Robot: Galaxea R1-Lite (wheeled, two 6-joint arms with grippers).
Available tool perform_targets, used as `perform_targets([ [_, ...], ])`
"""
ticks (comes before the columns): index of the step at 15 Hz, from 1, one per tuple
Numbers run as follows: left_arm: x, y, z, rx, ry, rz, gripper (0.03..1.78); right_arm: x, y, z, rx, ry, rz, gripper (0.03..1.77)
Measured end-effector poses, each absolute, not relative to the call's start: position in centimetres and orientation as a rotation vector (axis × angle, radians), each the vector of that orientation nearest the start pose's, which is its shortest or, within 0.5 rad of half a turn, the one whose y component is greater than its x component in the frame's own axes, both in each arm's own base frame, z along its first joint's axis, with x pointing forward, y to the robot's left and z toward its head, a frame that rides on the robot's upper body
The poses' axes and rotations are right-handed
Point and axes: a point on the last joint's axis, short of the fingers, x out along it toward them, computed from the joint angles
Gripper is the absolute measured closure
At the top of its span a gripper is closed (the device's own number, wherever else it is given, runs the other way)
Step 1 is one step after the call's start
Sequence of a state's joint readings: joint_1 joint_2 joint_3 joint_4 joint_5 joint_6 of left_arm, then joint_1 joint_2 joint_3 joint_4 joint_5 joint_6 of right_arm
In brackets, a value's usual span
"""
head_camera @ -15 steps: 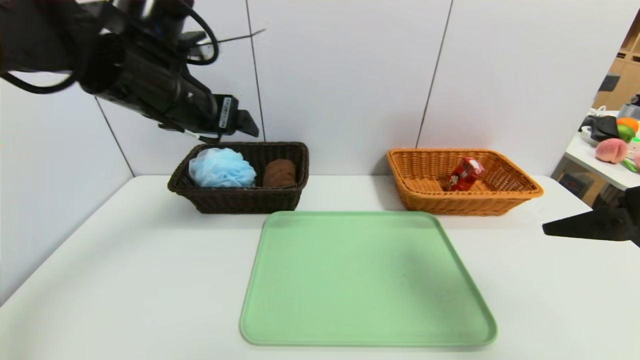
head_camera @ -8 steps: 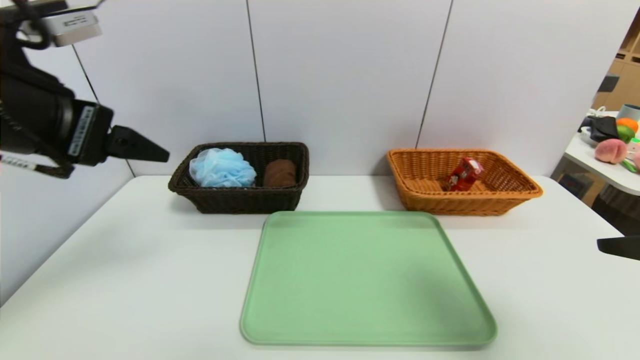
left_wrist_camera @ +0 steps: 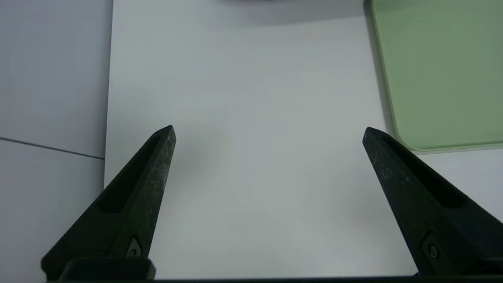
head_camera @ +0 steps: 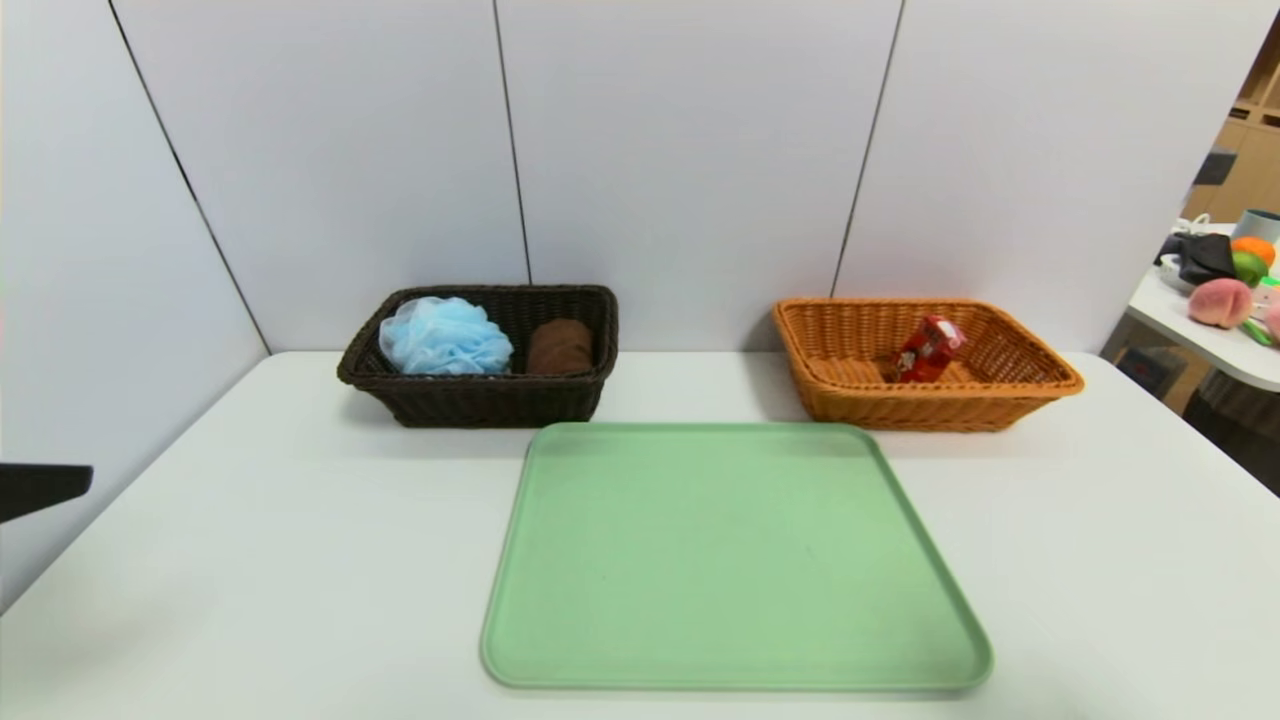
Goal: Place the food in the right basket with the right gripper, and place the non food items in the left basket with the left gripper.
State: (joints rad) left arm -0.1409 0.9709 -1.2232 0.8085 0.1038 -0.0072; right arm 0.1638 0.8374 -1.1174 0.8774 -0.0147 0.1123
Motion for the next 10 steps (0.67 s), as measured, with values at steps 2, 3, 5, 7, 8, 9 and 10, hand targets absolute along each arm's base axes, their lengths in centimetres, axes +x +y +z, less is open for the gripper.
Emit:
perform_targets([
  [2,5.2,-0.4,29.5,0.052,0.545,-0.008,0.12,1.6,0.2,27.6,0.064,0.588,0.087,0.1],
  [3,4.5,-0.2,28.7,0.048,0.538,0.001,0.12,1.0,0.1,27.2,0.066,0.58,0.081,0.1],
  [5,3.3,-0.1,27.5,0.044,0.515,0.012,0.12,-0.1,0.0,26.6,0.064,0.56,0.073,0.1],
  [7,2.0,0.1,26.0,0.041,0.516,0.021,0.12,-1.0,-0.1,26.0,0.06,0.547,0.067,0.1],
  [8,1.4,0.1,25.2,0.039,0.518,0.027,0.12,-1.4,-0.2,25.7,0.055,0.54,0.067,0.1],
  [9,0.8,0.2,24.2,0.036,0.522,0.027,0.12,-1.8,-0.2,25.3,0.049,0.536,0.069,0.1],
  [10,0.1,0.2,23.5,0.031,0.519,0.021,0.12,-2.2,-0.2,24.9,0.045,0.531,0.068,0.1],
])
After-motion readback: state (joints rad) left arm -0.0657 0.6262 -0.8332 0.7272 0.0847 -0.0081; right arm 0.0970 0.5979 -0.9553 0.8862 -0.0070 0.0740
